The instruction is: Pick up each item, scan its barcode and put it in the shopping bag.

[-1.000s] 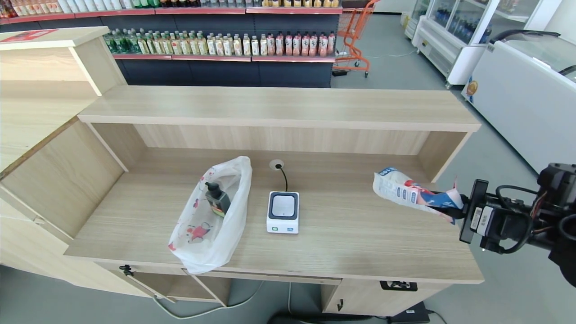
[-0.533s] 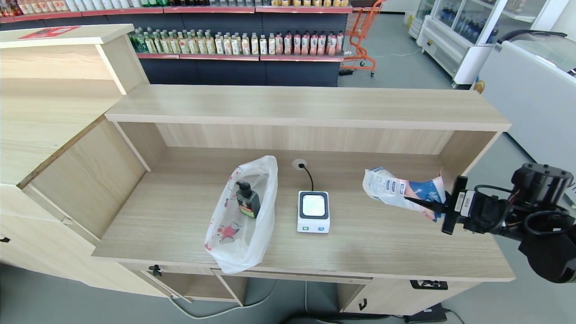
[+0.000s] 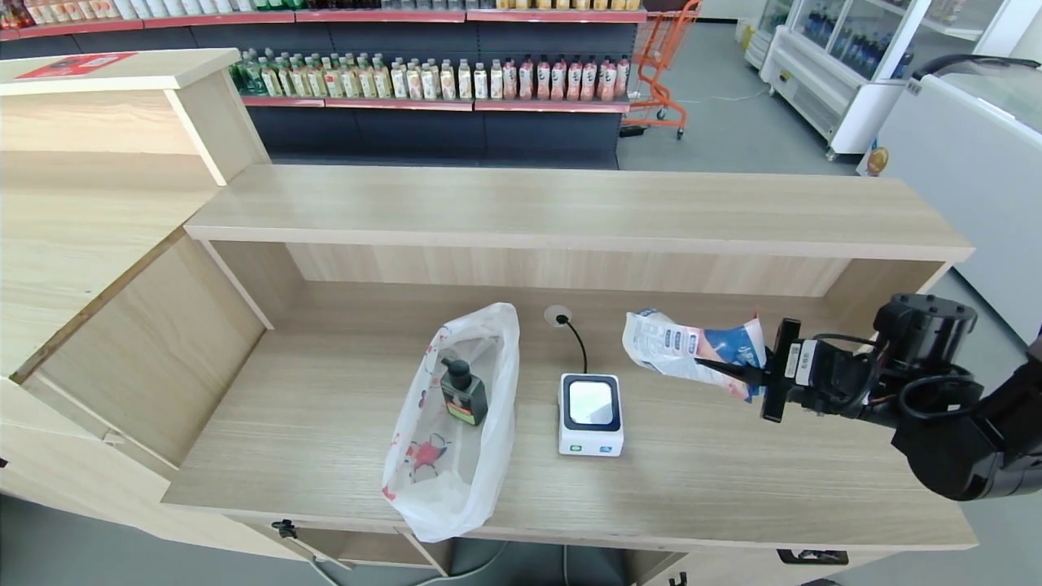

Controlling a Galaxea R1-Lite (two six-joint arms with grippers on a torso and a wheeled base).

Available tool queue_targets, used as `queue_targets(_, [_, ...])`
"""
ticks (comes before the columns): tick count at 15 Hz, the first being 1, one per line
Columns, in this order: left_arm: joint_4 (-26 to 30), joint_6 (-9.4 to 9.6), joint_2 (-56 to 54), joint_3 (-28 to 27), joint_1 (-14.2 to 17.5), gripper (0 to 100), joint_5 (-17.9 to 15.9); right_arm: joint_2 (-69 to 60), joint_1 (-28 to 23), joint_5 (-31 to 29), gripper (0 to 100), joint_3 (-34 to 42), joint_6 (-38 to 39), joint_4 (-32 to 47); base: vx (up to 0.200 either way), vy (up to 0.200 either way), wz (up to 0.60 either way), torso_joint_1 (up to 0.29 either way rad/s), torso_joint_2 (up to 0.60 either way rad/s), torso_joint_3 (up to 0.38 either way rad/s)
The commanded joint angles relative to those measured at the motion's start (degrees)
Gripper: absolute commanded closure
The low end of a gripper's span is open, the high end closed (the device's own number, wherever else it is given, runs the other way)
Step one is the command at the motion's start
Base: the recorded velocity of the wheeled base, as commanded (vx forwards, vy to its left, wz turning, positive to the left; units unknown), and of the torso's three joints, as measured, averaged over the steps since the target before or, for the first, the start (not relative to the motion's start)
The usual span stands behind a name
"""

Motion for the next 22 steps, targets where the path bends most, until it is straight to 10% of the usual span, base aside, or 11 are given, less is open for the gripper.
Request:
queue_targets(1, [0.0, -0.03, 0.0, 0.0, 0.0, 0, 0.0, 1.6, 0.9, 1.0, 100, 0.3, 1.4, 0.0, 0.0, 0.0, 0.0, 0.0, 0.0, 0.0])
queue_targets(22, [0.0, -0.03, 0.0, 0.0, 0.1, 0, 0.0, 16.4, 4.8, 3.7, 100, -2.6, 0.3, -5.8, 0.0, 0.0, 0.0, 0.0, 0.0, 0.0])
